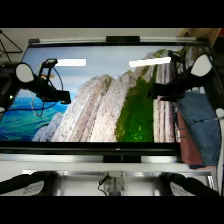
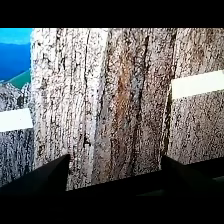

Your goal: Fold the shirts.

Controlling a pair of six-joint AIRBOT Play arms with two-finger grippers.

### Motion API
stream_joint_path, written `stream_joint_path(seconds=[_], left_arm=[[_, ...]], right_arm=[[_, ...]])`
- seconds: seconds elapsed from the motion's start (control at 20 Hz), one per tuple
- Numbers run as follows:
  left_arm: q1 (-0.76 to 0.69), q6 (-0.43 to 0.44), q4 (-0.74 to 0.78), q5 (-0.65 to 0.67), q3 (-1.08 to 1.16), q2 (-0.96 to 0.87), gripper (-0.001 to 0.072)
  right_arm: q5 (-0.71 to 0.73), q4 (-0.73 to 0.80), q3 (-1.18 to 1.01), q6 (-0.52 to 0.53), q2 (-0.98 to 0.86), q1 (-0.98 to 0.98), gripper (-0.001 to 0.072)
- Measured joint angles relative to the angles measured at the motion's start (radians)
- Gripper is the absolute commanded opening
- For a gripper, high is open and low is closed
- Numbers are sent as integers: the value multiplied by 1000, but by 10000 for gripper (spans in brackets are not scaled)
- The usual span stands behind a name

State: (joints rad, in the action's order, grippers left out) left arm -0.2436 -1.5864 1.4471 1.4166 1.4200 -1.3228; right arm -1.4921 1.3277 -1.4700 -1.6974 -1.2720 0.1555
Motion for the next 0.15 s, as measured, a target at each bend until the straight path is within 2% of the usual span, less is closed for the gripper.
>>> stream_joint_path(seconds=[0.15], left_arm=[[0,0,0,-2,0,0,711]], right_arm=[[0,-2,0,0,0,2,675]])
